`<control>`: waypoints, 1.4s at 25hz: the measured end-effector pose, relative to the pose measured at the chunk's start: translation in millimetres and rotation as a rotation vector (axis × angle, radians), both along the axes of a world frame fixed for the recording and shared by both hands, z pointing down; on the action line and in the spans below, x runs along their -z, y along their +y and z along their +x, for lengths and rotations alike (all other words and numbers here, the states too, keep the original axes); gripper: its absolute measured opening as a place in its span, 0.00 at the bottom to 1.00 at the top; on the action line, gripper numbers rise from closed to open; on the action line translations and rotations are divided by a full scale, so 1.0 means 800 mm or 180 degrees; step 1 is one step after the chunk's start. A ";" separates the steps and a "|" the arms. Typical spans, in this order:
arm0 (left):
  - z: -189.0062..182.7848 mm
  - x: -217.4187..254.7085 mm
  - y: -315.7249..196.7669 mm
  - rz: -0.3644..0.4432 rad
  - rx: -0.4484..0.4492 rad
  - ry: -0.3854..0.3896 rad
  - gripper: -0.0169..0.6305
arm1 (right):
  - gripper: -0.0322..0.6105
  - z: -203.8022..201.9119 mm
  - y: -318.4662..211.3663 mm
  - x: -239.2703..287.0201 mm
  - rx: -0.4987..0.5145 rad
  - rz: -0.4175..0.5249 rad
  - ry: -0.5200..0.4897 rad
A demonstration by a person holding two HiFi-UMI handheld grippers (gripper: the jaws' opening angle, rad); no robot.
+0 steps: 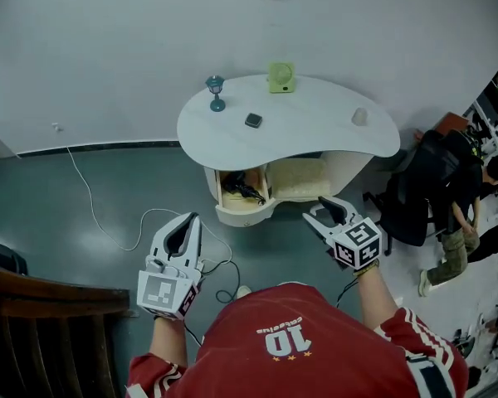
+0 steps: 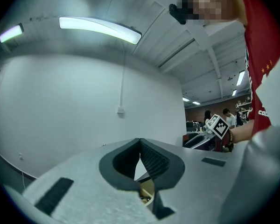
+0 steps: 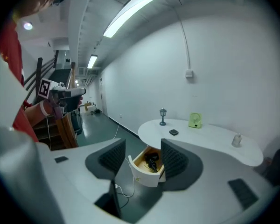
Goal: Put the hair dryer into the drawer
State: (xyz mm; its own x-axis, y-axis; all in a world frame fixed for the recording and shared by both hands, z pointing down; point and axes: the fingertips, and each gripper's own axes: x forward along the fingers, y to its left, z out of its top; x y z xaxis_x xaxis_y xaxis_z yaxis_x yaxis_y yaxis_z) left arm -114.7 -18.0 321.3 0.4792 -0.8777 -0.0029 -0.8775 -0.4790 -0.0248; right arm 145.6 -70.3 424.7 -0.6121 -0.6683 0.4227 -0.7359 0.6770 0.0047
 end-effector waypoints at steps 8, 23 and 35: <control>0.026 0.043 0.018 0.0231 0.0233 -0.0392 0.01 | 0.42 0.040 0.012 0.097 0.0023 0.0515 -0.0060; 0.139 0.139 0.098 0.0524 -0.0025 0.0579 0.01 | 0.27 0.126 0.119 0.271 -0.0201 0.1457 -0.1082; 0.169 0.133 0.126 0.0649 0.0154 0.0020 0.01 | 0.11 0.131 0.143 0.248 -0.0216 0.1379 -0.0933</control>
State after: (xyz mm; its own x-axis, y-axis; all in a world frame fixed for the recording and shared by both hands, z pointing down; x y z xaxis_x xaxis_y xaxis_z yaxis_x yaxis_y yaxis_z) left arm 20.6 82.9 215.1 0.4358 -0.8807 -0.1856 -0.8998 -0.4218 -0.1114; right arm 250.0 44.3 226.5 -0.6126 -0.7860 -0.0838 -0.7904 0.6096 0.0609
